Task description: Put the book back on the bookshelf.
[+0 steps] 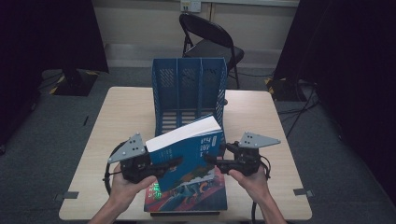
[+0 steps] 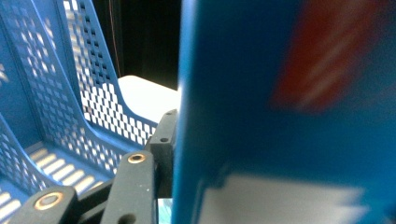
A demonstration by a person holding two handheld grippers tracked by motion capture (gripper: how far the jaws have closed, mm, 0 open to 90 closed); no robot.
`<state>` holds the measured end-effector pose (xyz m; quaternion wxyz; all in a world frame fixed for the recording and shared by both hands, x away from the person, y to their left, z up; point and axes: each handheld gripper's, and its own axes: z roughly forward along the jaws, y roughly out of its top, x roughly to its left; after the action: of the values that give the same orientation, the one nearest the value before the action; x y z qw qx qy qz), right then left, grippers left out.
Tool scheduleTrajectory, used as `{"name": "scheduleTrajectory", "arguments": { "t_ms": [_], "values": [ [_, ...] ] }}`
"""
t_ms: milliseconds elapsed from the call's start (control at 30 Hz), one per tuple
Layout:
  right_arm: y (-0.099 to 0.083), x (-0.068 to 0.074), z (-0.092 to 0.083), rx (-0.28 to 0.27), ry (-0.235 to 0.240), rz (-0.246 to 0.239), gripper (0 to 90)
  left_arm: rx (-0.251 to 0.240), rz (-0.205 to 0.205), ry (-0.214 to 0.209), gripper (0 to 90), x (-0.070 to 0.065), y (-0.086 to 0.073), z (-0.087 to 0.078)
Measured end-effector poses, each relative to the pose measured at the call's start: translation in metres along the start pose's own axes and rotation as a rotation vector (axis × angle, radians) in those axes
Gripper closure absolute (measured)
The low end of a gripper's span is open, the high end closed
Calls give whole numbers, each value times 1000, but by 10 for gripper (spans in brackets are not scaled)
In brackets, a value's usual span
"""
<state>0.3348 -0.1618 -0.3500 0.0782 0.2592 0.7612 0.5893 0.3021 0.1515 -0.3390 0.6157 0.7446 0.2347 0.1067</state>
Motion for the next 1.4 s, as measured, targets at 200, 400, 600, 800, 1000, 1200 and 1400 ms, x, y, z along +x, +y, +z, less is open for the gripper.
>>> {"name": "scheduleTrajectory", "arguments": {
  "t_ms": [200, 400, 600, 800, 1000, 1200, 1400],
  "values": [
    [0, 0, -3, 7, 4, -4, 452, 17, 2, -4, 554, 2, -6, 3],
    [0, 0, -2, 10, -6, -6, 452, -3, 14, 11, 552, 1, -8, 6],
    [1, -1, -1, 12, -5, -7, 451, -13, 24, -1, 554, 1, -4, 5],
    [1, -2, -1, 13, -2, -4, 451, -30, 15, -4, 548, 0, -1, 6],
    [1, -2, 0, 15, -9, -6, 450, -37, 10, 1, 538, 1, -1, 7],
    [2, -2, 1, 15, -14, -3, 453, -31, 19, 26, 585, 1, 0, 8],
    [1, -4, 5, 21, -24, 3, 458, -29, 33, 79, 614, -3, 1, 8]
  ]
}}
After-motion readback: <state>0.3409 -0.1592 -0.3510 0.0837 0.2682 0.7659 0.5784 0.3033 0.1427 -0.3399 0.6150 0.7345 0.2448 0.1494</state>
